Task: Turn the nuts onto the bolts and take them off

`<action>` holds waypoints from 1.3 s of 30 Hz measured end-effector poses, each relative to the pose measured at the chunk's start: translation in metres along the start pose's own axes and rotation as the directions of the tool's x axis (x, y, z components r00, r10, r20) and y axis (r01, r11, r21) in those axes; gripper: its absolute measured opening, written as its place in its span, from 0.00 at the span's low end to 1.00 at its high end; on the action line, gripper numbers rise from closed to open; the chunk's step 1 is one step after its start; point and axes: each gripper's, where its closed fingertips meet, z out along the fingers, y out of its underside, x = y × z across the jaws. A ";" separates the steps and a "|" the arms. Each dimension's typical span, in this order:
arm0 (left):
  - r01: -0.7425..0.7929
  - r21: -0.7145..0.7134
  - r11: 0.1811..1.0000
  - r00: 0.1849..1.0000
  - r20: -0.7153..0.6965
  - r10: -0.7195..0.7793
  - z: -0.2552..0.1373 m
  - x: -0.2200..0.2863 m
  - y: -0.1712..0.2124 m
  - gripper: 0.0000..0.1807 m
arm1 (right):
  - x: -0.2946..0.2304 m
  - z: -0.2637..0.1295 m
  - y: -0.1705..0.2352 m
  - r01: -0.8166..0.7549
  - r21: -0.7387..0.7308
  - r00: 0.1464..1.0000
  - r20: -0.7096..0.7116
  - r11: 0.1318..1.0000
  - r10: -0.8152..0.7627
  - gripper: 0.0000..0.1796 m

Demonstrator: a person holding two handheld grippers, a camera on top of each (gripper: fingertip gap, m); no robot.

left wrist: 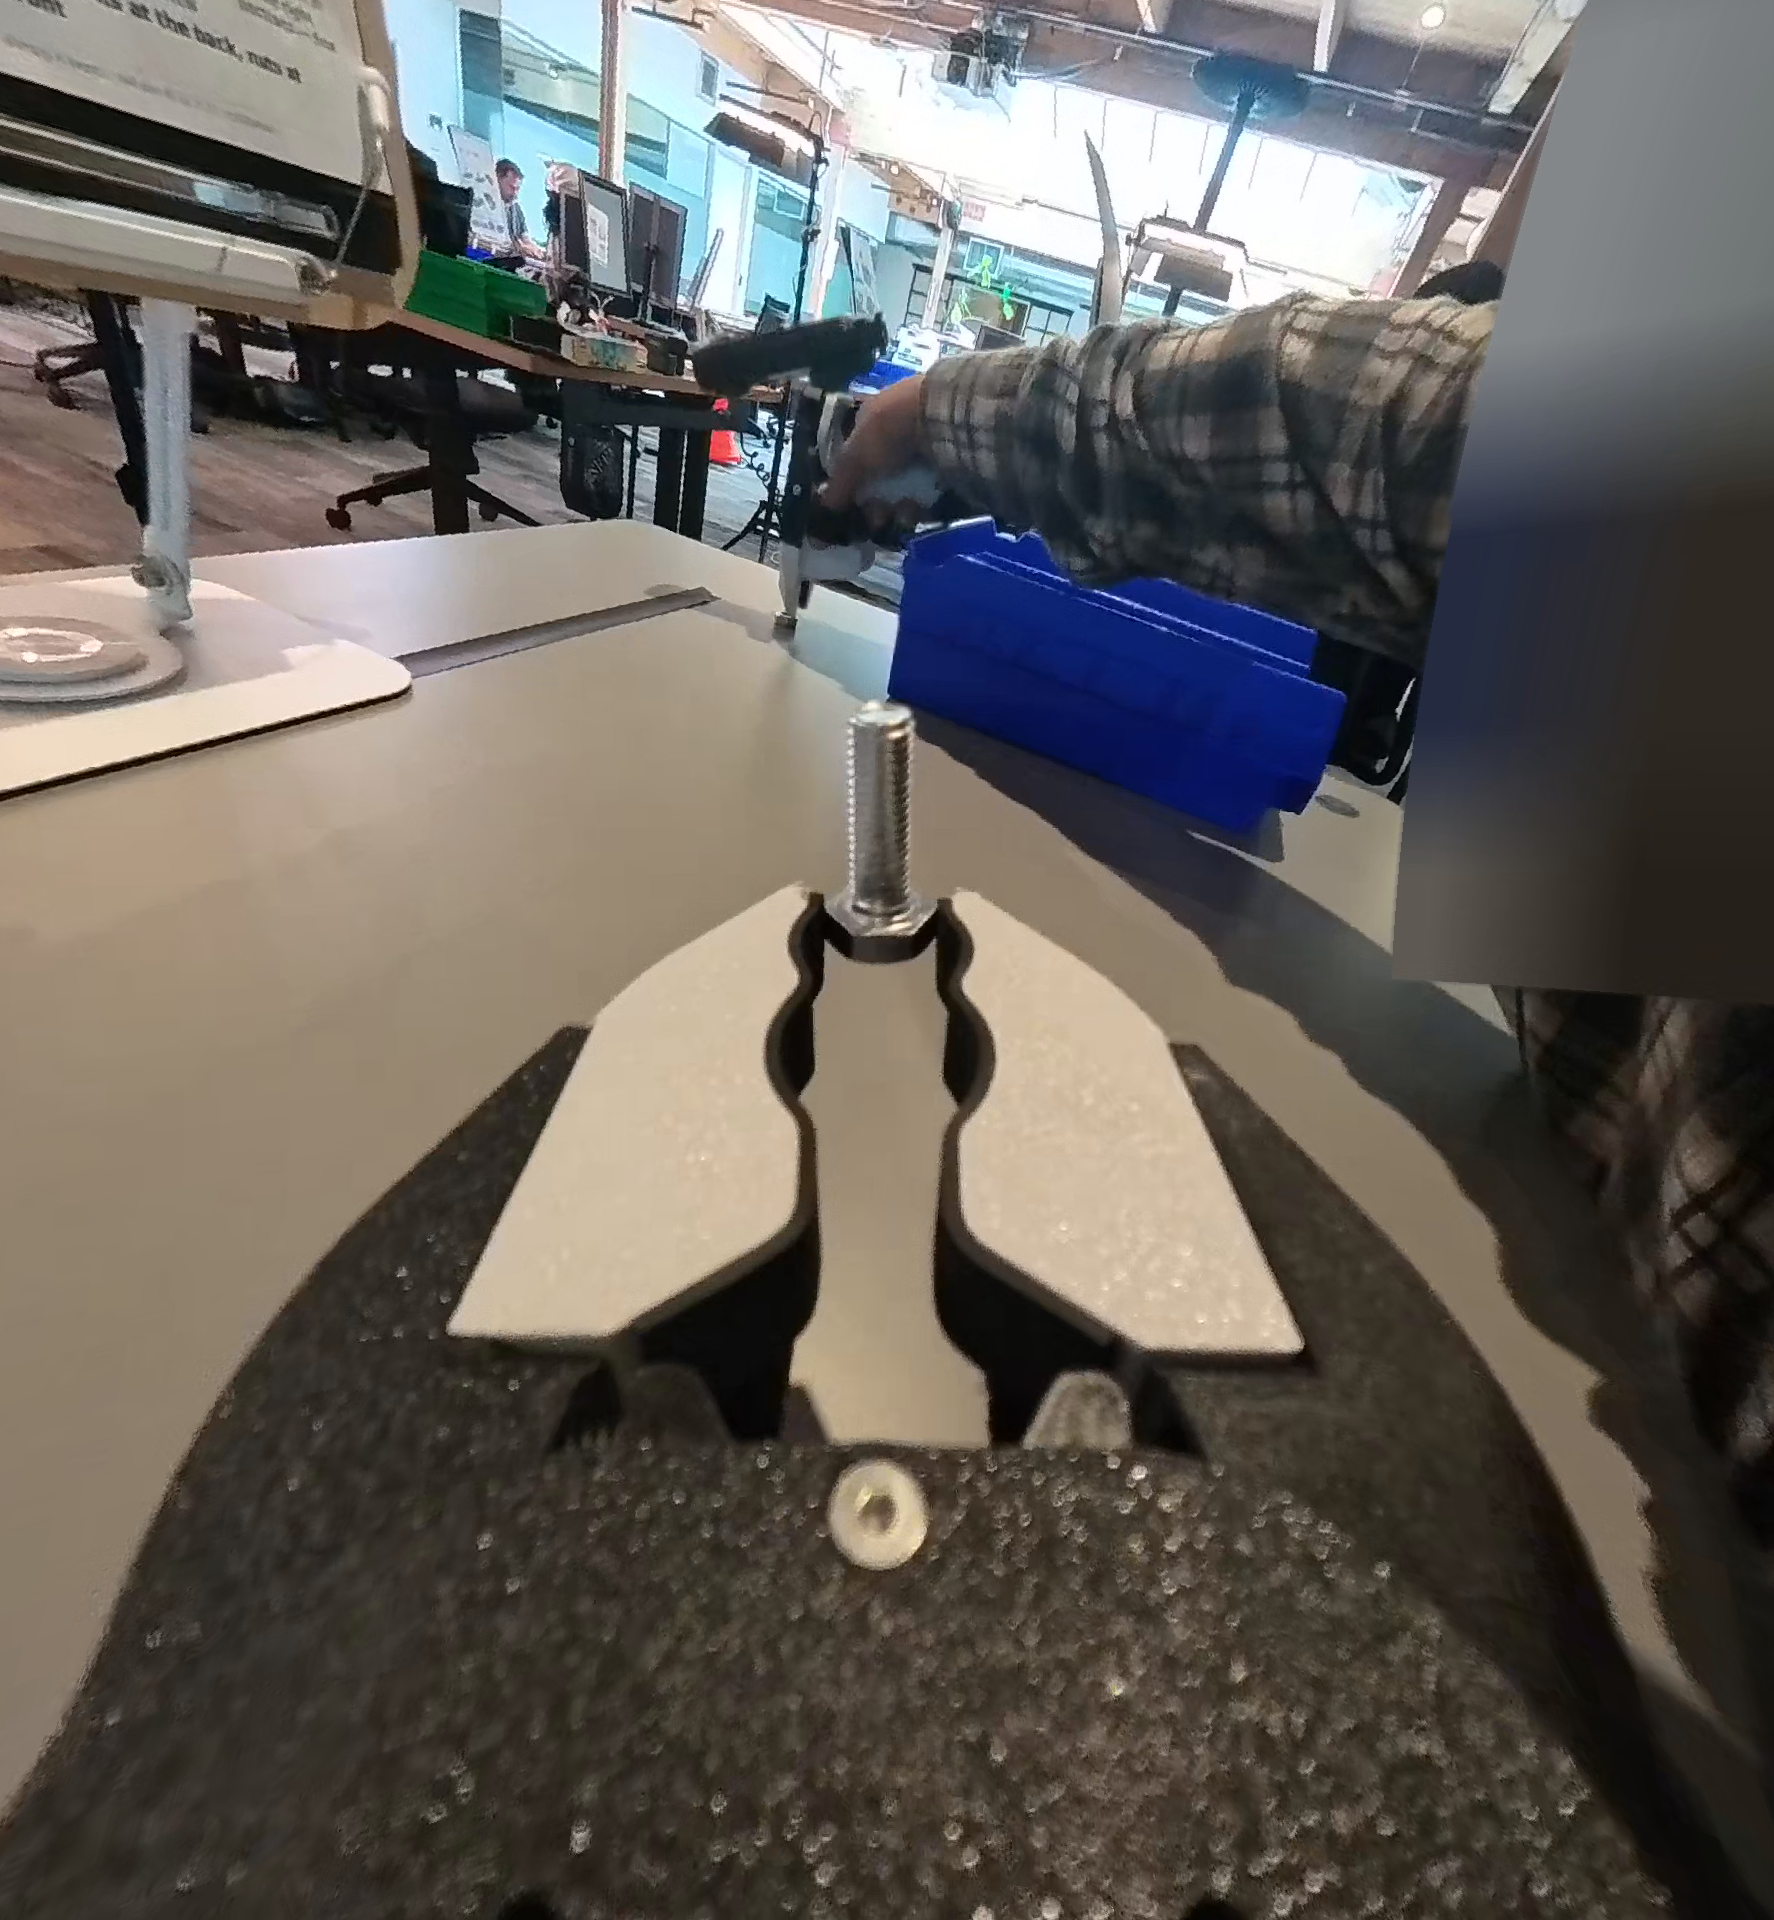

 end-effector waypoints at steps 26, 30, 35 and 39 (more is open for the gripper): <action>-0.036 -0.015 0.999 0.999 0.012 0.036 0.002 -0.001 0.004 0.11 | -0.094 -0.077 -0.012 0.537 0.007 0.835 -0.147 0.843 -0.531 0.09; -0.049 -0.026 0.998 0.999 0.000 0.049 0.004 0.001 0.003 0.11 | -0.213 -0.100 0.047 0.836 0.009 0.545 -0.118 0.548 -0.830 0.09; -0.093 -0.016 0.996 0.995 -0.021 0.093 0.004 0.004 0.001 0.11 | -0.317 -0.062 0.146 0.984 -0.088 0.143 -0.117 0.153 -0.983 0.09; -0.145 -0.013 0.989 0.989 -0.029 0.145 0.005 0.009 0.002 0.11 | -0.358 -0.025 0.193 0.994 -0.100 0.041 -0.060 0.047 -0.997 0.09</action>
